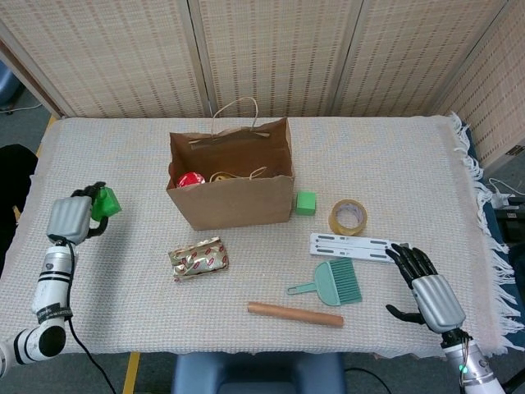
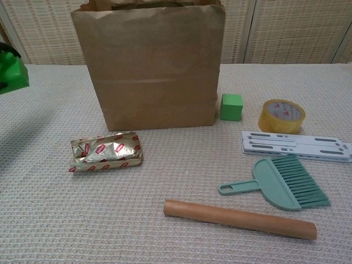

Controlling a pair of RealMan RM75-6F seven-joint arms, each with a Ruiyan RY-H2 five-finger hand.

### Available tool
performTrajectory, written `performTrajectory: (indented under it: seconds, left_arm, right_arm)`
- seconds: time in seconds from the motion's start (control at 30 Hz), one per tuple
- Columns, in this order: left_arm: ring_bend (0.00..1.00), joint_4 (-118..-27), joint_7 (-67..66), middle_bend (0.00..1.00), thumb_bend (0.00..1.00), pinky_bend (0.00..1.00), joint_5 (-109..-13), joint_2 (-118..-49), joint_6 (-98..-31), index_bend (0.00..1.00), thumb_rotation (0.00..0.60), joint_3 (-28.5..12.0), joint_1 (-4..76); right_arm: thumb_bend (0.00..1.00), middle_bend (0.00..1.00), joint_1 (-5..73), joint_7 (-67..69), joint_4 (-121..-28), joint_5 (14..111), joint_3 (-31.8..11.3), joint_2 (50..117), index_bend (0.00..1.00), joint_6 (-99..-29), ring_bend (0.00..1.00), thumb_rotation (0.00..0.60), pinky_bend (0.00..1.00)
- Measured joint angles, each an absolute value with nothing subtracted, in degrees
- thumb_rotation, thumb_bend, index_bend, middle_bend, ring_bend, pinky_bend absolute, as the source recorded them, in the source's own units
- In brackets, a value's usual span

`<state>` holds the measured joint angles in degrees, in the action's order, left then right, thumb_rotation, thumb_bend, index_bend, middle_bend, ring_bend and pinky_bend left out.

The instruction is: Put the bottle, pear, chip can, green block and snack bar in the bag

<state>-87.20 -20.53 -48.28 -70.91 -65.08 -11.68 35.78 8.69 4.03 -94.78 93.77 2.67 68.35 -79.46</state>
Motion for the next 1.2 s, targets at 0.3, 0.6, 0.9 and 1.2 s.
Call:
performTrajectory:
  seconds: [0.3,0.6,0.9,1.2]
  left_arm:
    - [0.62,-96.57,-9.31,0.66,0.61,0.73,-39.24,-68.29,-70.06,0.67,0.600,-25.27,33.91]
    - [0.62,-106.13,-9.06,0.66,0.61,0.73,-39.20,-69.79,-72.28,0.67,0.600,-30.84,39.13]
    - [0.62,-108.88,-14.44,0.66,0.61,0.73,-41.20,-76.76,-73.64,0.67,0.600,-31.21,46.96]
    - [0.62,-101.45,-17.83,0.66,0.61,0.72,-42.63,-81.60,-72.75,0.67,0.600,-30.93,52.74]
  right_arm:
    - [0.07,0.00,8.56,3.48,-94.67,94.15,2.81,68.64,0.00,-79.72,0.00,0.600,0.00]
    - [0.07,0.00,8.53,3.64,-94.65,94.33,2.85,68.48,0.00,-79.84,0.00,0.600,0.00]
    - [0.07,0.00,8.61,4.56,-94.74,94.28,2.84,67.98,0.00,-79.77,0.00,0.600,0.00]
    - [0.07,0.00,8.63,5.19,-95.01,93.78,2.67,67.58,0.00,-79.60,0.00,0.600,0.00]
